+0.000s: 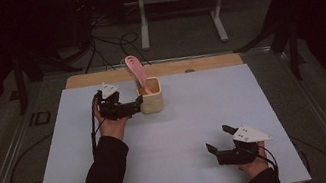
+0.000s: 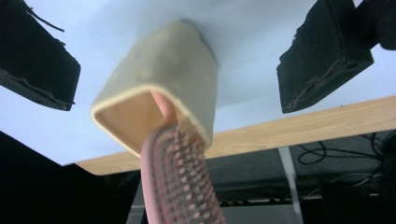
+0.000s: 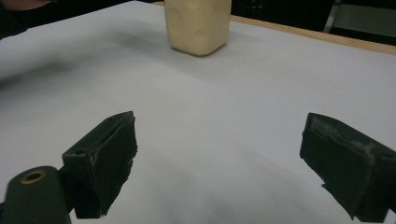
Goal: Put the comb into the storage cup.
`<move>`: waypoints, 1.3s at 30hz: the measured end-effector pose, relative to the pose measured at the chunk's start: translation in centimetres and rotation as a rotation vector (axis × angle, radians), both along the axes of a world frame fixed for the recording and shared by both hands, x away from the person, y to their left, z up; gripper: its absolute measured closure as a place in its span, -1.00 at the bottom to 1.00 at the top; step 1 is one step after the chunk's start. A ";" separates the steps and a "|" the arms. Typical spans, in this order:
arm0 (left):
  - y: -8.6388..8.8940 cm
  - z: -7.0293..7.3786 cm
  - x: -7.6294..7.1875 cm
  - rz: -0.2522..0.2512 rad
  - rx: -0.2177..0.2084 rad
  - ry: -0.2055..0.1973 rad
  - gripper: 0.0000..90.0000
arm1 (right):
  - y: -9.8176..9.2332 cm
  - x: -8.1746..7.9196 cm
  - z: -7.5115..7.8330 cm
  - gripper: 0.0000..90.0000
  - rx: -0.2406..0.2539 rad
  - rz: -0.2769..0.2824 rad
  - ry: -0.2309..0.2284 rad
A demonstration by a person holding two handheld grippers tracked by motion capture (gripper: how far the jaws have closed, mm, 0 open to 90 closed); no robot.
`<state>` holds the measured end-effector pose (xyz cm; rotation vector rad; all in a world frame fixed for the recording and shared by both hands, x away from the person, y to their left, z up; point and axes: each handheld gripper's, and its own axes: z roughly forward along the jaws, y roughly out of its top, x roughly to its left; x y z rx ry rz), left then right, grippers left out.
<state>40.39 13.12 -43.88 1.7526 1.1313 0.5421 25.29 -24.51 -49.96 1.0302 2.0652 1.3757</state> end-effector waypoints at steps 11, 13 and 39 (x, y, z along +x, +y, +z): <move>2.8 -1.2 -3.6 -0.014 -0.040 -0.003 -1.00 | 0.1 0.0 0.0 -0.76 -0.002 0.002 -0.001; 3.4 -1.4 -4.3 -0.017 -0.066 -0.001 -1.00 | 0.2 0.0 0.0 -0.76 -0.002 0.001 0.002; 8.6 -4.2 -12.0 -0.054 0.012 -0.039 -1.00 | 0.5 -0.1 -0.2 -0.77 -0.001 0.005 0.001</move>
